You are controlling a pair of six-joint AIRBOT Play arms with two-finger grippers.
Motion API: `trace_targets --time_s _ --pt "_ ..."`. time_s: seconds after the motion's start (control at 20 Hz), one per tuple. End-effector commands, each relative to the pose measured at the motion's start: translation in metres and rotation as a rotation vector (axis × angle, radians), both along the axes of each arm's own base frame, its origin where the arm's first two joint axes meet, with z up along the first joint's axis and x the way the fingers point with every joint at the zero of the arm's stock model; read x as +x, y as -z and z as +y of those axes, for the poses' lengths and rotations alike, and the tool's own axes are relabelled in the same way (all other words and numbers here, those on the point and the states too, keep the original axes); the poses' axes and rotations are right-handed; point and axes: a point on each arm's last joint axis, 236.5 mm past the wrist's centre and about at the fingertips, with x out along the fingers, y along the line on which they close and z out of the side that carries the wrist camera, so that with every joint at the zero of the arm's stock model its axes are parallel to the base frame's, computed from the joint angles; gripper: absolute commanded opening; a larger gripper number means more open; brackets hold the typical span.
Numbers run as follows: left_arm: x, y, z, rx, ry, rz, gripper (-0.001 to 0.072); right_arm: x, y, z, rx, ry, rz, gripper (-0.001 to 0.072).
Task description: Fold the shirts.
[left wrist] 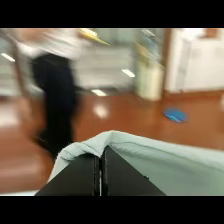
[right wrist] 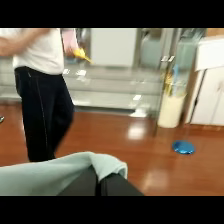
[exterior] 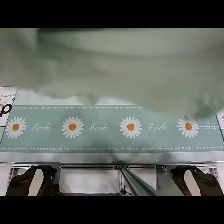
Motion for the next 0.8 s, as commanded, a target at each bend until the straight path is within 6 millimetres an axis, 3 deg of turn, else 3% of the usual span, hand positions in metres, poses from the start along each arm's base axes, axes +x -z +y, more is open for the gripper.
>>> trace_targets --time_s 0.0,0.1,0.15,0.25,0.35,0.4,0.55,0.65,0.75 --pt "-0.061 -0.015 0.003 0.026 -0.08 -0.099 0.0013 -0.049 0.007 0.004 0.002 0.043 0.002 0.0035" --pt "-0.082 -0.017 -0.007 0.015 -0.036 -0.124 0.0013 -0.063 0.019 0.008 0.003 0.044 0.039 0.0035" --pt "-0.086 -0.01 -0.003 -0.012 -0.052 -0.096 0.0013 -0.065 0.025 0.007 0.001 0.052 0.064 0.0035" --pt "-0.082 0.018 0.024 -0.055 -0.166 0.022 0.0013 -0.062 0.038 0.001 0.014 0.071 0.115 0.0034" --pt "-0.065 0.045 0.045 -0.065 -0.247 0.109 0.0013 -0.045 0.058 -0.005 0.038 0.076 0.18 0.0035" --pt "-0.047 0.064 0.046 -0.08 -0.232 0.168 0.0013 -0.032 0.076 -0.006 0.057 0.064 0.238 0.0035" --pt "0.027 0.149 0.027 -0.182 -0.086 0.401 0.0013 0.025 0.159 0.001 0.135 -0.04 0.503 0.0035" --pt "0.081 0.2 0.017 -0.244 0.012 0.494 0.0013 0.075 0.208 -0.001 0.174 -0.098 0.604 0.0035" --pt "0.135 0.254 0.022 -0.313 0.023 0.6 0.0013 0.126 0.252 -0.011 0.227 -0.117 0.69 0.0035"
